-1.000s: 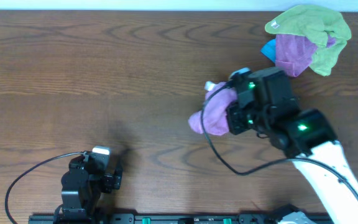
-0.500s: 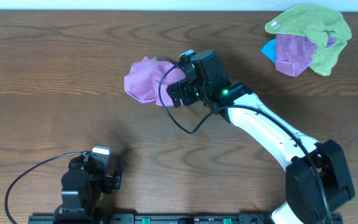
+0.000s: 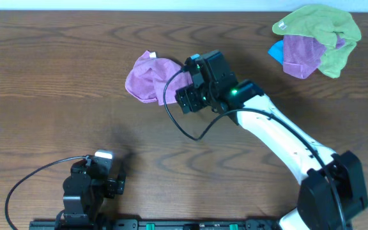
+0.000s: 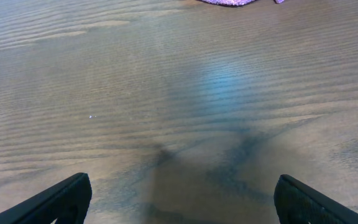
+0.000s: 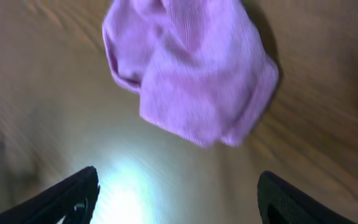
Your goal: Fold the cloth
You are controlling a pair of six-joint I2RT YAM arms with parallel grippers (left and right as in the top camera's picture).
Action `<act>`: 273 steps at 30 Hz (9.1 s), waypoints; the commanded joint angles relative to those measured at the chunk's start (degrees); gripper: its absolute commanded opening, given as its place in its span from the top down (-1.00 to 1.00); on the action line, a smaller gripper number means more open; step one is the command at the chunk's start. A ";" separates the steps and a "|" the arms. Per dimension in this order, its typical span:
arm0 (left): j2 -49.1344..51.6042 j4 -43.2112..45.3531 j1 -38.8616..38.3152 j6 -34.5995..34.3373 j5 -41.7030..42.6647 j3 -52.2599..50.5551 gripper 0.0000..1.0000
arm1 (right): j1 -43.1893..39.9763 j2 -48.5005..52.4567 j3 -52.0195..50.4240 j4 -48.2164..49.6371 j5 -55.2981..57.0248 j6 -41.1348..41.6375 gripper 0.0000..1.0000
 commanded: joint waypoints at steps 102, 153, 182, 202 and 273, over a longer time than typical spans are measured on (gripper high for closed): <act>17.75 26.36 -0.22 -47.93 19.82 0.39 -0.90 | -23.43 22.18 8.13 3.32 2.25 30.49 -0.39; 25.14 32.57 -0.28 -47.67 20.65 1.38 -0.91 | -20.85 24.63 8.07 3.72 6.03 32.41 0.97; 33.48 34.07 -0.28 -49.83 20.87 1.36 -0.90 | -21.44 16.81 7.61 4.11 4.42 12.81 0.08; 33.48 34.16 -0.28 -49.79 22.36 1.38 -0.90 | -27.56 24.81 7.61 12.17 -1.25 -4.42 -0.07; 34.53 40.11 -0.28 -53.09 16.70 2.64 -0.91 | -24.94 -6.78 6.91 -31.10 7.17 8.20 -0.44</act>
